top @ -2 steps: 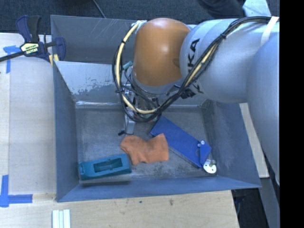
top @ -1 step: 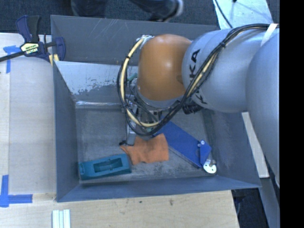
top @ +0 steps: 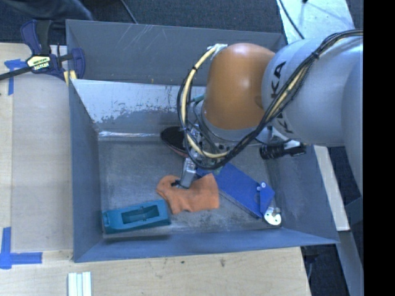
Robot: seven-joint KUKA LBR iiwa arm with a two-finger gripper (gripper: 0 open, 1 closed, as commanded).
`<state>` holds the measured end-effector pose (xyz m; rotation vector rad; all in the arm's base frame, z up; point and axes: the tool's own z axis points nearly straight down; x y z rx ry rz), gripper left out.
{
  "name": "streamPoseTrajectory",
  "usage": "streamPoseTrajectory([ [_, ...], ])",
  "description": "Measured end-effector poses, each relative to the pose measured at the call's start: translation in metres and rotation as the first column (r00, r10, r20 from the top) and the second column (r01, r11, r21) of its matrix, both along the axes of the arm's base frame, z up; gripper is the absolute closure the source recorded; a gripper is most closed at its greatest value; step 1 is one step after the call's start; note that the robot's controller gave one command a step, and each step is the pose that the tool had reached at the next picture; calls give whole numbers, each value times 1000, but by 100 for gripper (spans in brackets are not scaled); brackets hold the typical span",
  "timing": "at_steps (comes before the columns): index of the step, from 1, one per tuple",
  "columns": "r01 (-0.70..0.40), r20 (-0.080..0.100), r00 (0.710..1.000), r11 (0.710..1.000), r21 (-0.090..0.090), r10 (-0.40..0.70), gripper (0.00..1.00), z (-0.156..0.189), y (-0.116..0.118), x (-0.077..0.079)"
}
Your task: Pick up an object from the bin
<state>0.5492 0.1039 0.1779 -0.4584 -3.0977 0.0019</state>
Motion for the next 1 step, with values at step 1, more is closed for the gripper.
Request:
streamPoseTrajectory([
  [1,-119,20,993,993,-3,119,0,-8,-12,5],
])
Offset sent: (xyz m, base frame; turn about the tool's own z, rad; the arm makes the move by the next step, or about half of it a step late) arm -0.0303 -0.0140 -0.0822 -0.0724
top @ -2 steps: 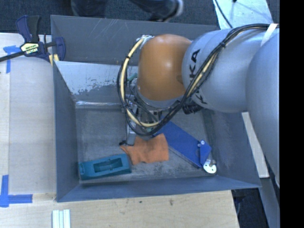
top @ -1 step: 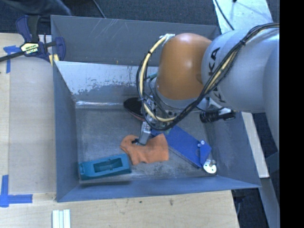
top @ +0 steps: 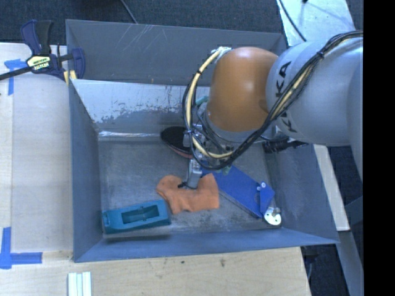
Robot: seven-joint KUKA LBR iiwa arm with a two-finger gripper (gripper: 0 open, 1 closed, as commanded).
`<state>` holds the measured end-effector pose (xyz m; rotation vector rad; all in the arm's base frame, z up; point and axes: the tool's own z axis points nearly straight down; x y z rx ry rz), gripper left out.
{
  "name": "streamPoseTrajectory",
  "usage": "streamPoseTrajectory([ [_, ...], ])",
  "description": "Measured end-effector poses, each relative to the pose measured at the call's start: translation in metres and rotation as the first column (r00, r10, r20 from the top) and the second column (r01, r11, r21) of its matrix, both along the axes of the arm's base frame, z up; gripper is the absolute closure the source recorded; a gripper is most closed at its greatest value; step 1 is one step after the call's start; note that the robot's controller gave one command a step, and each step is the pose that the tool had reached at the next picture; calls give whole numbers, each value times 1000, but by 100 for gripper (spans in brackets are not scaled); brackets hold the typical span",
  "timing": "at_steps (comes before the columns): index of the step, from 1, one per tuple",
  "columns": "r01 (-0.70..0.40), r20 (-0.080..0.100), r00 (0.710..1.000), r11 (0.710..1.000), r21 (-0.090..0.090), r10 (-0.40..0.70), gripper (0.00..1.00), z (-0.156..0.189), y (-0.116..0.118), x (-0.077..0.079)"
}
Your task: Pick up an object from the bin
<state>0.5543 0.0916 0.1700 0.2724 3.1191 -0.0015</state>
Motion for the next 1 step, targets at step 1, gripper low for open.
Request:
streamPoseTrajectory([
  [1,-221,-7,975,975,2,221,0,-32,1,-17],
])
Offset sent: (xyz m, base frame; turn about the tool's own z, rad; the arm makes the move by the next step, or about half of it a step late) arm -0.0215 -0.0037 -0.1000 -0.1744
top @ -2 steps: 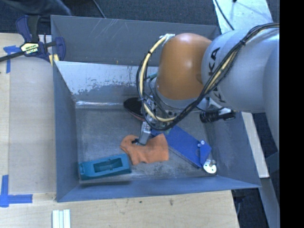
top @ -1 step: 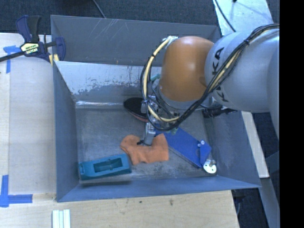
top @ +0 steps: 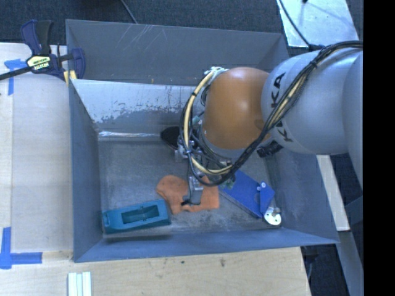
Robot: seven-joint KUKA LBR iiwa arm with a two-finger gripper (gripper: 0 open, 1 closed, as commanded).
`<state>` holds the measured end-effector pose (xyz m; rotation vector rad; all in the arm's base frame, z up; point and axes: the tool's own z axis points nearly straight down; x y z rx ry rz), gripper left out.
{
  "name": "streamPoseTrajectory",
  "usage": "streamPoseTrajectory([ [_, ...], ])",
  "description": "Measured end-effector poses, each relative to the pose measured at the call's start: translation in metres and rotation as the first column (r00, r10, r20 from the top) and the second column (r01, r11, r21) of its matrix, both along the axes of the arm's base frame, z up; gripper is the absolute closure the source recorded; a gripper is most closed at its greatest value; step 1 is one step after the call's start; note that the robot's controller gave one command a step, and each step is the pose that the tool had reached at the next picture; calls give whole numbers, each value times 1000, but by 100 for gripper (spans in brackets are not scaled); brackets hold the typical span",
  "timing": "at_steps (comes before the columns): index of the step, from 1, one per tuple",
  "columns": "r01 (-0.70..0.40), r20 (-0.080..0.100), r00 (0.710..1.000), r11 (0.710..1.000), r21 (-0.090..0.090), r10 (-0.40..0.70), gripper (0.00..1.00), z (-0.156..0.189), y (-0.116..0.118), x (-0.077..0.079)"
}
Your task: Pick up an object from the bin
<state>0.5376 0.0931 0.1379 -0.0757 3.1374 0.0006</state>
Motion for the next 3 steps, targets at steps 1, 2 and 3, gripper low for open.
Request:
streamPoseTrajectory([
  [1,49,1,999,999,0,-49,100,-67,-5,-4],
  [2,49,1,999,999,0,-49,100,-67,-5,-4],
  [3,4,8,1000,1000,1,-4,100,118,-1,-13],
])
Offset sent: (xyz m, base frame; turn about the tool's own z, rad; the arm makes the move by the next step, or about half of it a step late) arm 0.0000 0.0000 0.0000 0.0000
